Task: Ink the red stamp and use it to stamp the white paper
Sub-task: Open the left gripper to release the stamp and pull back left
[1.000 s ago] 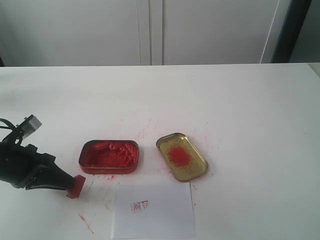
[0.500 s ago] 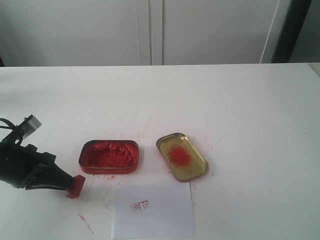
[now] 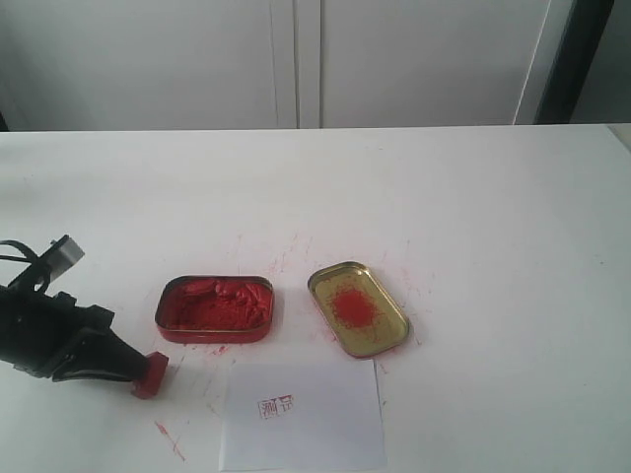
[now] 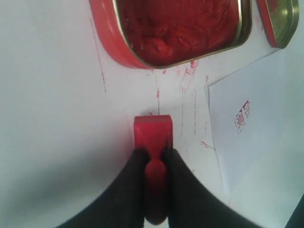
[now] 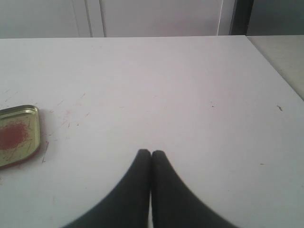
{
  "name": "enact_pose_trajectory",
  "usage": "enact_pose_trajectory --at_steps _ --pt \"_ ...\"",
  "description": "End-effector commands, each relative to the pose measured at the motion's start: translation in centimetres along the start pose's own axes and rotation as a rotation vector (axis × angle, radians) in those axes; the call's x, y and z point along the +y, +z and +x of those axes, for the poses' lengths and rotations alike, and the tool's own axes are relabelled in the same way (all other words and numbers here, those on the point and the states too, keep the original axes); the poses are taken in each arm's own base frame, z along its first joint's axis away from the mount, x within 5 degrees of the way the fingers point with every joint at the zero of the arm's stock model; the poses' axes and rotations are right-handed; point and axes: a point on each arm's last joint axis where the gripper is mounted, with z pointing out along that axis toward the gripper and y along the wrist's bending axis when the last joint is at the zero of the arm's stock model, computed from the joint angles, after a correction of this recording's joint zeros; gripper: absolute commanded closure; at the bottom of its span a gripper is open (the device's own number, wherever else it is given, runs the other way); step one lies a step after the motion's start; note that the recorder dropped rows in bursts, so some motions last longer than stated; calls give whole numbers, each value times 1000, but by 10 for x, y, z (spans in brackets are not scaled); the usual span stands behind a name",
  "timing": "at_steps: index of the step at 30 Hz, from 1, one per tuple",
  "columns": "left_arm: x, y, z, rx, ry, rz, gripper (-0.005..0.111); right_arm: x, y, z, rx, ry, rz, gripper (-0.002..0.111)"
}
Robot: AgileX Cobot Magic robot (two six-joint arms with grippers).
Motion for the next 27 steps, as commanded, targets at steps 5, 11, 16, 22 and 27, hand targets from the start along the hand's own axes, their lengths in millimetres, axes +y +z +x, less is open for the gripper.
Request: enact_pose_trajectory --at_steps 5,11,16,22,27 --pt "-1 0 0 -6 -21 21 69 0 0 1 -12 4 -1 108" --pt "0 0 0 -9 -41 5 57 0 0 1 -12 4 -1 108" --pt "4 -4 0 -9 -37 -73 51 0 0 1 -12 4 -1 108" --pt "-7 -20 -4 -65 41 -138 46 0 0 1 -12 4 -1 108" --pt "-17 -35 -7 -122 93 -190 46 0 0 1 -12 4 -1 108"
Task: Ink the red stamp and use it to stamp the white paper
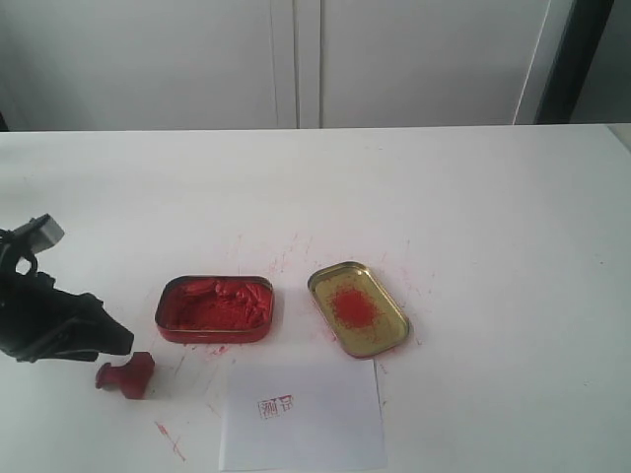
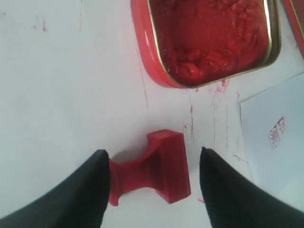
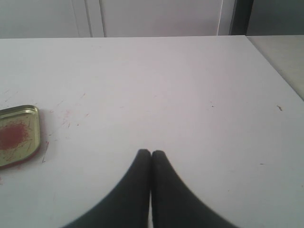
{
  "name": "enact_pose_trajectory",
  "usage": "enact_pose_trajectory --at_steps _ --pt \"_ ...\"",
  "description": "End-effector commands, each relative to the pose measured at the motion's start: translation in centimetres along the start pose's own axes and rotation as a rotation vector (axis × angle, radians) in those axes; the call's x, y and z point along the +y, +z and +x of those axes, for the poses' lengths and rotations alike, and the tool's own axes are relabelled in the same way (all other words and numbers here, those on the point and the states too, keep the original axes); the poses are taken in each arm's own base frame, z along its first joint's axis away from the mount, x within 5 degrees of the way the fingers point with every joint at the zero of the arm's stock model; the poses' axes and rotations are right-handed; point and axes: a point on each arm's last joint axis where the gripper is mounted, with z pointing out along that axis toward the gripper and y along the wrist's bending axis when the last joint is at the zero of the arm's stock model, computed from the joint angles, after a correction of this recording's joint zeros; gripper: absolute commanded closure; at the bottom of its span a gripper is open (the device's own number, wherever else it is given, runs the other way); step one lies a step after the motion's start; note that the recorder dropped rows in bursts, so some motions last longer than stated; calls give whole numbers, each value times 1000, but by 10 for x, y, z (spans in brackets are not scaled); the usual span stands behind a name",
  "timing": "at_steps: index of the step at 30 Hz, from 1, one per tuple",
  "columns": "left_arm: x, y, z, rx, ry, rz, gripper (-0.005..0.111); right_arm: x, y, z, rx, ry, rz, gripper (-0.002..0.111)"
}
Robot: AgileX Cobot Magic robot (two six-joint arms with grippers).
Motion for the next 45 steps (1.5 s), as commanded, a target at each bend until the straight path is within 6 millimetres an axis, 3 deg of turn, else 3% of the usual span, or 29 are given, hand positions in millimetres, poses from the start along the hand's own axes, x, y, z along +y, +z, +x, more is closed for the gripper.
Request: enact_pose_trajectory --at_steps 1,8,18,24,28,35,45 --pt "-9 -16 -3 -57 35 -26 46 0 0 1 -12 4 -1 108" --pt "-23 -37 -9 -156 85 -52 46 0 0 1 -12 4 -1 108" --pt "-32 -45 -11 -204 80 -23 54 0 0 1 -12 4 -1 108" --pt "-33 -45 -11 -201 80 -18 82 0 0 1 -12 4 -1 108" --pt "-33 -45 -11 -201 83 -18 106 0 0 1 -12 4 -1 108" --pt "-33 -46 -10 -192 99 -29 107 0 0 1 -12 4 -1 108" --pt "-45 -73 -3 -233 157 -139 107 0 0 1 -12 4 -1 108"
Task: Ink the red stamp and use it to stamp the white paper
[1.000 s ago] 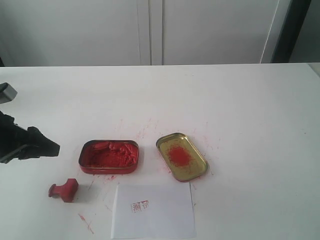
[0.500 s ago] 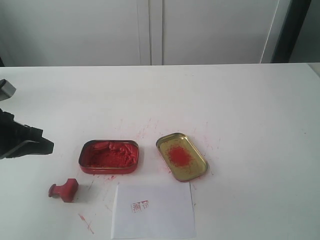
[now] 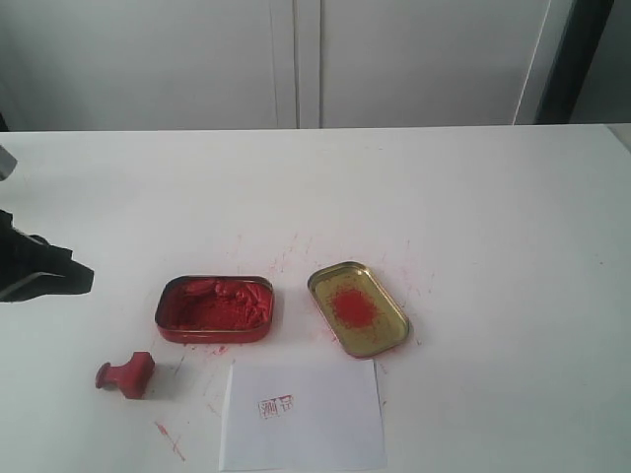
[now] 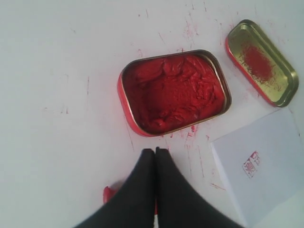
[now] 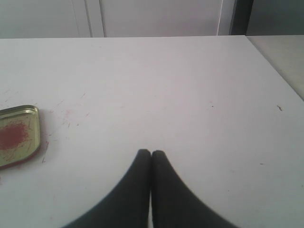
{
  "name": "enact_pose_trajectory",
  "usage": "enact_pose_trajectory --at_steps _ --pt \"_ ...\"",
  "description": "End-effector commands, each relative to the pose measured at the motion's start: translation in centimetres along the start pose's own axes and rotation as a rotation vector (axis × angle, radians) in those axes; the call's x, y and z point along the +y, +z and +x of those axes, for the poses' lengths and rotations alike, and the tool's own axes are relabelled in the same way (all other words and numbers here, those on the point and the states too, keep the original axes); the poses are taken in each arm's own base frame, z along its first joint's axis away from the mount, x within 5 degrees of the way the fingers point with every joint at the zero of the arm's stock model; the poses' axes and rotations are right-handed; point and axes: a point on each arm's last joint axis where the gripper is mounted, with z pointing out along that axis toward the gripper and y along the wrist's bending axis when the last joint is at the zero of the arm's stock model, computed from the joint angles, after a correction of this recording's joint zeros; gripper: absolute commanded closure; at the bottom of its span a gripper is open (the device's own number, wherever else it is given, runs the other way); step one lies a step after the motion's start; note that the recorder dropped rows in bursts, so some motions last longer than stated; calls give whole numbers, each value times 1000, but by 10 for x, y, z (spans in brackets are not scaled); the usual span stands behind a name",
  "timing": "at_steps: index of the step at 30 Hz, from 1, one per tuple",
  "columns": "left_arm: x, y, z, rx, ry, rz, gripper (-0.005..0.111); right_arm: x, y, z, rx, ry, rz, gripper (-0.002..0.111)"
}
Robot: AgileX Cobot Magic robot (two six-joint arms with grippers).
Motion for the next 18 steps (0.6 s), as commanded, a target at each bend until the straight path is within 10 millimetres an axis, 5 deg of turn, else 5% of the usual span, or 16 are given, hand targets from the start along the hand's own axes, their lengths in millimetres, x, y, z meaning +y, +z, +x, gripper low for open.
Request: enact_pose_trajectory --at_steps 1,12,18 --pt "-3 -15 2 0 19 -74 107 0 0 1 -12 4 -1 108" --pt "-4 -41 6 38 102 -264 107 0 0 1 -12 4 -1 108" --pt "7 -55 9 194 88 -540 107 0 0 1 -12 4 -1 108"
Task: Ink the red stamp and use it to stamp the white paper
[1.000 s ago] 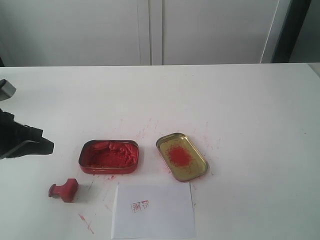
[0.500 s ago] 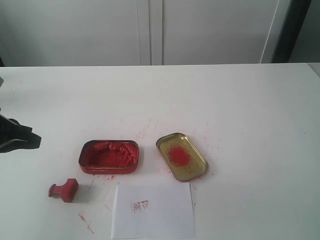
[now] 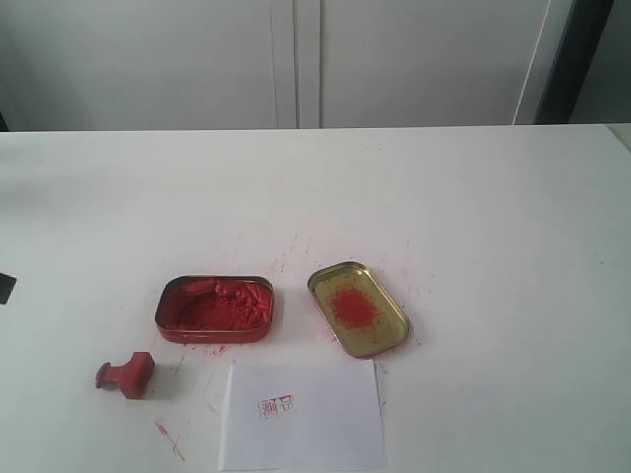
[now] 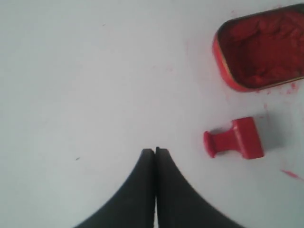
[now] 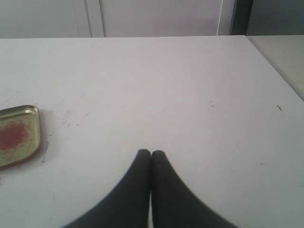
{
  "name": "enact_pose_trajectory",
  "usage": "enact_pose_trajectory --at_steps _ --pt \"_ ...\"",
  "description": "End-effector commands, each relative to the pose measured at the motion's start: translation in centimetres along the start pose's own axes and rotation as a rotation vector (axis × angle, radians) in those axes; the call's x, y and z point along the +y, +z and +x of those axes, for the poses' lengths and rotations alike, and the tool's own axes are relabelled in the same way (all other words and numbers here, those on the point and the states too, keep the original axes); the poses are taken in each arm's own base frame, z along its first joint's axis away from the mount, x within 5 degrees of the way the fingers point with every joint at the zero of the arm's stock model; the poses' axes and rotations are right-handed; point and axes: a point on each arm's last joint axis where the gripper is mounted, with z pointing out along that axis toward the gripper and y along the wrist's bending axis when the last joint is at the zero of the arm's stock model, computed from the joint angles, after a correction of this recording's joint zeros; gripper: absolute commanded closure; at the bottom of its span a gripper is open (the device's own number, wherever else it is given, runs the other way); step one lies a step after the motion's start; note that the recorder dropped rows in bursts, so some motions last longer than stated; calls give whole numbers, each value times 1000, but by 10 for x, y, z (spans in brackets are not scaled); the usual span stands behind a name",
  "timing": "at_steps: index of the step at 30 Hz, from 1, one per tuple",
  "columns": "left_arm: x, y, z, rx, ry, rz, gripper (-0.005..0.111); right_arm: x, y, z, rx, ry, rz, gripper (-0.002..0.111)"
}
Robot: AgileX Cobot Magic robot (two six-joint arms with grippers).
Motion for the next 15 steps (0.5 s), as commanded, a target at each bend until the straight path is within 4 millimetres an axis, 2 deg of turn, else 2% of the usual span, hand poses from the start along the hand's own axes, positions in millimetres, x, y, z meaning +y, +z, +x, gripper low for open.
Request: enact_pose_trajectory --at_steps 1,4,10,15 --pt "13 -10 5 132 -52 -228 107 0 0 1 -12 4 -1 108" --pt "14 -12 6 150 -88 -308 107 0 0 1 -12 4 -1 108" --pt "-3 -9 1 130 -31 -259 107 0 0 1 -12 4 -1 108" --pt "-7 -8 1 128 -45 -231 107 0 0 1 -12 4 -1 108"
